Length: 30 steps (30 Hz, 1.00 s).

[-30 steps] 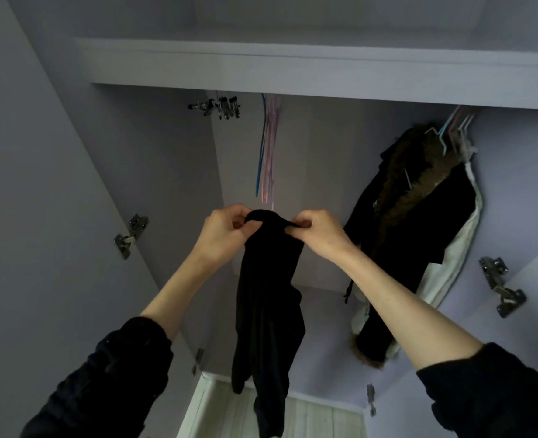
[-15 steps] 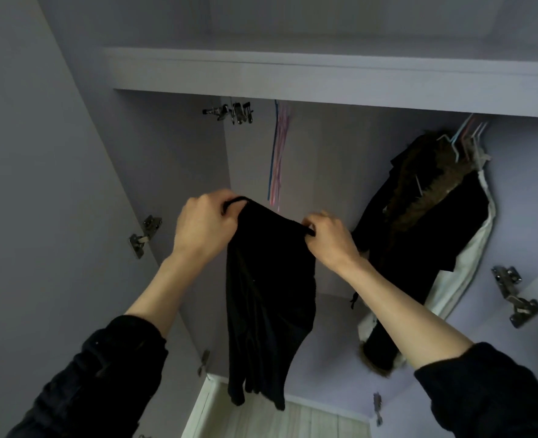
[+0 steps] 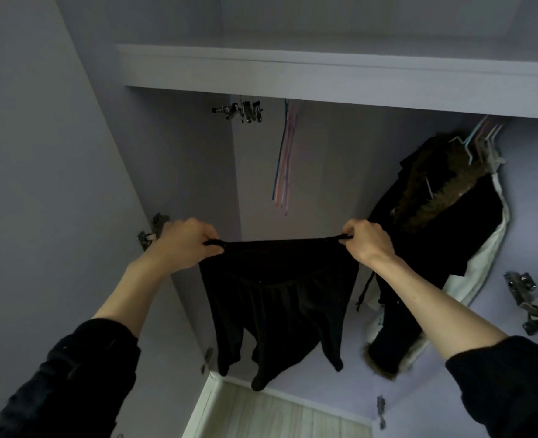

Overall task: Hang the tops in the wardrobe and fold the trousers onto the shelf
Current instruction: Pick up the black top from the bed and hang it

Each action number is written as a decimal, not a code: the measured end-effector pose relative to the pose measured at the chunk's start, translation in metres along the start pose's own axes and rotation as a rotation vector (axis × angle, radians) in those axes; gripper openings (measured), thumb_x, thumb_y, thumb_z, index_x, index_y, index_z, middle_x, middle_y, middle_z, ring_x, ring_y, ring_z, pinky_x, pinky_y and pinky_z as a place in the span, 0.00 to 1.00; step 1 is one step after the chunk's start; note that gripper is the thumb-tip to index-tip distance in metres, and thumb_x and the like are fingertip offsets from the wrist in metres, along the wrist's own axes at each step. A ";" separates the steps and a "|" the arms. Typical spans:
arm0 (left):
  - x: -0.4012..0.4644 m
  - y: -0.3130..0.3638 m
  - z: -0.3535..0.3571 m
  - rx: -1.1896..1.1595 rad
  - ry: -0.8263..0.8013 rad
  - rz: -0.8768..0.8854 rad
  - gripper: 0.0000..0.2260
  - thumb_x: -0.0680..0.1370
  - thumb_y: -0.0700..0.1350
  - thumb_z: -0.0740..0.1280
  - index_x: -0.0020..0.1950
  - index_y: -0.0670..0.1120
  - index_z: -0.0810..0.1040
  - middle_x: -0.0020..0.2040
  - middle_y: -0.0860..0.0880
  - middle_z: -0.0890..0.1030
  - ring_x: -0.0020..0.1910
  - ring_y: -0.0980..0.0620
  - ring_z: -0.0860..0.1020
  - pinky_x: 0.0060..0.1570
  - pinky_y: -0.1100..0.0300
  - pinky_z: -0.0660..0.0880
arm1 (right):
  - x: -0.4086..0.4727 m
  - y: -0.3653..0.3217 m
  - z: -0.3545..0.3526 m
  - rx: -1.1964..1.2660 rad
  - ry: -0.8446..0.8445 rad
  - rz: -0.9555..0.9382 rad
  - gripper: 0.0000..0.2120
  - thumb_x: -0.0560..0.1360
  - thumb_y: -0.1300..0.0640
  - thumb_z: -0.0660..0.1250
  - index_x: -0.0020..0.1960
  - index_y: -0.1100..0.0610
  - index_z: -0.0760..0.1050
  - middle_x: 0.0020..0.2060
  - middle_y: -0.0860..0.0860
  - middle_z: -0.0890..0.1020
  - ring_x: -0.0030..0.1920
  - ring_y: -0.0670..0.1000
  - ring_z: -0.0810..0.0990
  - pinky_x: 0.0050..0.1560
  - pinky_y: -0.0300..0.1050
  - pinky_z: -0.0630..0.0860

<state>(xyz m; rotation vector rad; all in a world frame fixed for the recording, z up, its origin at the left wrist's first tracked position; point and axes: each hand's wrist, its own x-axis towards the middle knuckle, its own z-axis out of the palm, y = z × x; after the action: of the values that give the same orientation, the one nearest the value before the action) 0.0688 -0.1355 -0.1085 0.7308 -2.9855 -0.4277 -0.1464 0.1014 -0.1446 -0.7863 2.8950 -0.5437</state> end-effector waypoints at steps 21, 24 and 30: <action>0.026 0.010 0.001 -0.730 0.404 -0.343 0.11 0.76 0.40 0.64 0.34 0.48 0.71 0.31 0.49 0.75 0.36 0.48 0.74 0.42 0.57 0.71 | 0.064 -0.068 0.022 0.809 -0.204 0.153 0.13 0.79 0.58 0.60 0.62 0.58 0.72 0.56 0.58 0.79 0.50 0.50 0.74 0.39 0.40 0.66; 0.025 0.020 0.001 -0.662 0.339 -0.292 0.10 0.77 0.43 0.64 0.36 0.49 0.71 0.34 0.49 0.77 0.39 0.48 0.77 0.42 0.57 0.71 | 0.083 -0.082 0.024 0.995 -0.256 0.224 0.19 0.81 0.49 0.54 0.69 0.56 0.65 0.67 0.55 0.72 0.62 0.51 0.72 0.57 0.50 0.70; 0.030 0.002 0.000 -0.637 0.370 -0.308 0.09 0.75 0.42 0.66 0.35 0.51 0.73 0.33 0.52 0.78 0.39 0.47 0.79 0.46 0.56 0.75 | 0.112 -0.098 0.029 1.301 -0.494 0.360 0.12 0.80 0.46 0.57 0.48 0.54 0.70 0.47 0.51 0.78 0.47 0.51 0.77 0.55 0.50 0.70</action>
<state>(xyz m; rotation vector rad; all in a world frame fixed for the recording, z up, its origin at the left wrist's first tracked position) 0.0414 -0.1475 -0.1090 1.0385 -2.1982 -1.0541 -0.1913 -0.0429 -0.1363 -0.1252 1.5949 -1.5787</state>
